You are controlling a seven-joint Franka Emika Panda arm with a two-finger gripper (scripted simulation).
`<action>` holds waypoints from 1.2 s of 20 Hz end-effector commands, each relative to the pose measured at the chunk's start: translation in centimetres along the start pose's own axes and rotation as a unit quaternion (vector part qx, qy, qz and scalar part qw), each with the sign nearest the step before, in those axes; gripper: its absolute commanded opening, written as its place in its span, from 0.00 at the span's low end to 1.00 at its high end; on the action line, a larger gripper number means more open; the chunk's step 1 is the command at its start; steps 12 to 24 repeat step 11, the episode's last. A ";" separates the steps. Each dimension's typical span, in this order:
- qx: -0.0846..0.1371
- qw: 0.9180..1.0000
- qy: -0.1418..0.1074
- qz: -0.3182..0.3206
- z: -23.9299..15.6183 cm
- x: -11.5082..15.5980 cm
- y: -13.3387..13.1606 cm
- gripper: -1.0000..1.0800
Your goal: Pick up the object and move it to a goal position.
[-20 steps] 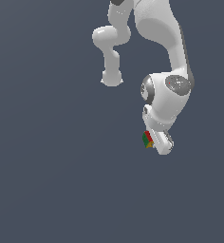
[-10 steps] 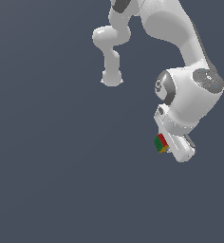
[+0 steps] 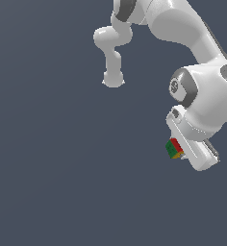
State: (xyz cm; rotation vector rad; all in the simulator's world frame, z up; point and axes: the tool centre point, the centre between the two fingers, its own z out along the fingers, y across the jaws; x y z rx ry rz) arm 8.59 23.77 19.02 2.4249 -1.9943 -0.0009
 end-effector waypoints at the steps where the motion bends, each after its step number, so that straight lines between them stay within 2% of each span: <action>1: 0.001 1.000 0.000 0.000 -0.5 -0.3 -0.6 0.00; 24: 0.001 1.000 0.000 0.000 -1.1 -0.7 -1.3 0.00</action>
